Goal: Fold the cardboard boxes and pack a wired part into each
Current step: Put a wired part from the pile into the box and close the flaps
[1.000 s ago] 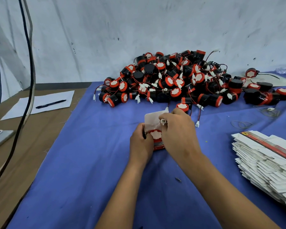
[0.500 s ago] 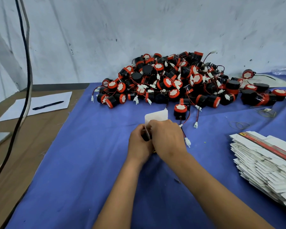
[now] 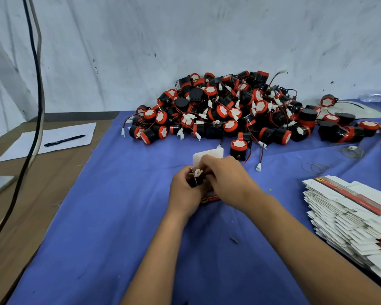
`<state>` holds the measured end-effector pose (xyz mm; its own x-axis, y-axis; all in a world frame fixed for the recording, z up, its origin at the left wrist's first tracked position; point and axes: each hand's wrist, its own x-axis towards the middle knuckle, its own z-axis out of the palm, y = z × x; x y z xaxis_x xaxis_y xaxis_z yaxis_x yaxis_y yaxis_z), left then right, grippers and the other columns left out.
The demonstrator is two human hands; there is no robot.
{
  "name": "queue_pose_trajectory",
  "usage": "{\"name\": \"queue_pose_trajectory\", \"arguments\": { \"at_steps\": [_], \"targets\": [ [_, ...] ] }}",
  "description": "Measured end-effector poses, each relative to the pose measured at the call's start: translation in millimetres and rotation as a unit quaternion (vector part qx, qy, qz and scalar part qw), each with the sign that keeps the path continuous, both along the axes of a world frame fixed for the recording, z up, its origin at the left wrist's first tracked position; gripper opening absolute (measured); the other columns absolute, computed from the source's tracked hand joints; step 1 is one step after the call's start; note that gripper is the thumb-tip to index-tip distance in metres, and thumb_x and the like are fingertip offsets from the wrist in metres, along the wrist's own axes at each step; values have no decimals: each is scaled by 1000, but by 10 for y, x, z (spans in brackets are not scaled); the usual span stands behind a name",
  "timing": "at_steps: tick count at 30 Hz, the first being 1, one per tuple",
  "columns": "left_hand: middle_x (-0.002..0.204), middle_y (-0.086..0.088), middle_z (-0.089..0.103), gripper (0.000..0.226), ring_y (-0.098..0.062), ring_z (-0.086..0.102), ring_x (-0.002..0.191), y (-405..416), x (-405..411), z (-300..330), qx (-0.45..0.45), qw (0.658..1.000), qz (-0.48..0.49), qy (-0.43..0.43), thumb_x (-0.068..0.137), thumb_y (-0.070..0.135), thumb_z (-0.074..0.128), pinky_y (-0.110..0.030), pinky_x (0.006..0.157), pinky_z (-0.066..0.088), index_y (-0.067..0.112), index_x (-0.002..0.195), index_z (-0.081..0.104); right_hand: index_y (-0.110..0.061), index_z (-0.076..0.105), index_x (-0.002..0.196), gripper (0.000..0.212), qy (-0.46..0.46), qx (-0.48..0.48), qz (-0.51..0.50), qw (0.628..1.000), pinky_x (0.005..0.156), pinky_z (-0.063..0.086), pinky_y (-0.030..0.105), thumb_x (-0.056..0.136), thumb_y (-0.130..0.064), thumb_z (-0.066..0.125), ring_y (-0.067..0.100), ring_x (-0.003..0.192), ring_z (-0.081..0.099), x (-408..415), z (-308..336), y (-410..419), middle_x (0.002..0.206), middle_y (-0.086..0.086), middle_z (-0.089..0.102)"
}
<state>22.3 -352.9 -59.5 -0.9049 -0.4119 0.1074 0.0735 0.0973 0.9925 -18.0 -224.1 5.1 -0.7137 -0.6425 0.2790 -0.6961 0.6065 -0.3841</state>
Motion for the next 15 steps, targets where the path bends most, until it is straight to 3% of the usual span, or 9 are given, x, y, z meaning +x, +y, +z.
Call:
{"name": "queue_pose_trajectory", "arguments": {
  "at_steps": [4, 7, 10, 12, 15],
  "targets": [
    [86, -6, 76, 19, -19, 72, 77, 1, -11, -3, -32, 999, 12, -7, 82, 12, 85, -34, 66, 60, 14, 92, 68, -14, 67, 85, 29, 20, -22, 0, 1000, 61, 52, 38, 73, -18, 41, 23, 73, 62, -7, -23, 4, 79, 0, 66],
    [86, -1, 77, 20, -18, 74, 81, -7, -5, 5, -20, 1000, 10, -11, 83, 14, 86, -29, 66, 59, 14, 95, 69, -12, 67, 88, 12, 49, -3, -32, 998, 57, 44, 32, 81, -9, 57, 22, 72, 54, -59, -61, -72, 81, -1, 55],
    [88, 1, 78, 24, -17, 75, 84, -15, -4, 12, -16, 1000, 7, -9, 81, 14, 87, -32, 70, 61, 15, 98, 71, -12, 69, 101, 16, 69, 18, -71, 995, 67, 50, 37, 87, -7, 61, 26, 84, 57, -72, -146, -104, 94, 3, 57],
    [89, -1, 77, 24, -22, 75, 87, -15, -12, 10, -23, 1000, 7, -11, 81, 15, 87, -40, 75, 63, 15, 97, 70, -8, 68, 99, 14, 40, -30, -107, 993, 75, 53, 41, 91, -5, 56, 28, 91, 60, -64, -151, -93, 102, 8, 62],
    [91, -1, 78, 23, -23, 75, 89, -16, -15, -7, -19, 1000, 0, -14, 82, 16, 87, -43, 78, 63, 18, 98, 71, -11, 67, 91, 11, 34, -1, -132, 991, 71, 54, 39, 88, -5, 58, 24, 83, 60, -20, -125, -100, 96, 7, 67]
  ]
}}
